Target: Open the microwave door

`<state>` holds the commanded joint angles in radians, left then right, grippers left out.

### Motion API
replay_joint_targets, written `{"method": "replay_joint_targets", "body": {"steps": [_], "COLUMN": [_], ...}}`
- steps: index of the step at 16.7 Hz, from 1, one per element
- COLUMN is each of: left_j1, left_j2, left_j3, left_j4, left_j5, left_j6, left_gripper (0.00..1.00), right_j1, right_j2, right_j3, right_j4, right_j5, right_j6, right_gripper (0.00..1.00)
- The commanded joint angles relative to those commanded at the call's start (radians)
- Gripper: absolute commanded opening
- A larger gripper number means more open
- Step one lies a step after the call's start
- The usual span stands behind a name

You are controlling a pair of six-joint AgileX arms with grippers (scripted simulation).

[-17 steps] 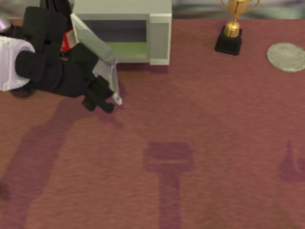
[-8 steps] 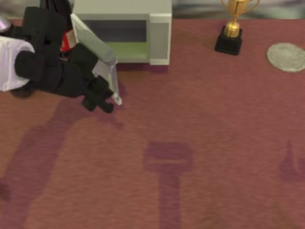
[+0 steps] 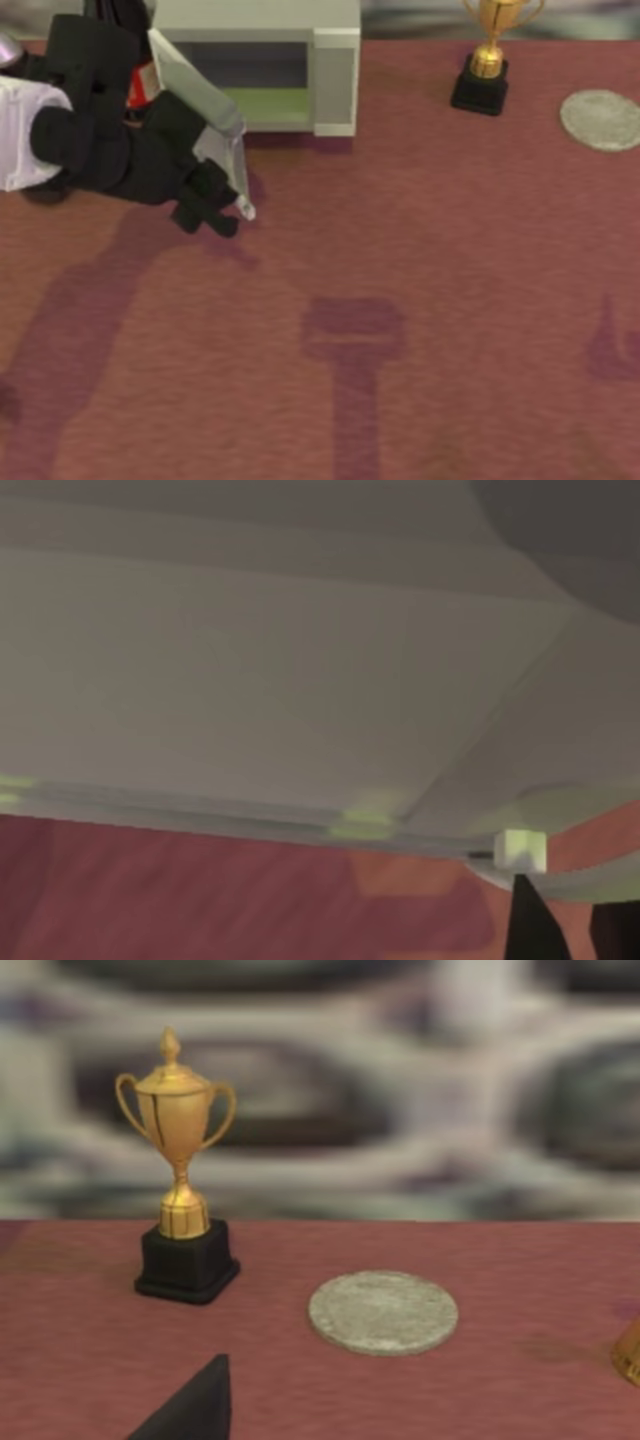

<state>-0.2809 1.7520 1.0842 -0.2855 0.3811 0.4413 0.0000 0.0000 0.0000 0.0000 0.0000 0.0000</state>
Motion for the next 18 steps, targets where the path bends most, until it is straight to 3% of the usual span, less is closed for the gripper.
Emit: {"method": "replay_joint_targets", "body": {"steps": [8,18], "left_j1": [0.029,0.031], "left_j2": [-0.002,-0.002], "left_j3": [0.003,0.003], "left_j4": [-0.032,-0.034], "left_j5": [0.045,0.048], "left_j6": [0.071,0.075], "left_gripper": [0.0,0.0], "right_j1": [0.0,0.0], "right_j2": [0.0,0.0], "right_j3": [0.0,0.0], "right_j4": [0.0,0.0], "right_j5": [0.0,0.0], "right_j6": [0.0,0.0], "right_gripper": [1.0,1.0]}}
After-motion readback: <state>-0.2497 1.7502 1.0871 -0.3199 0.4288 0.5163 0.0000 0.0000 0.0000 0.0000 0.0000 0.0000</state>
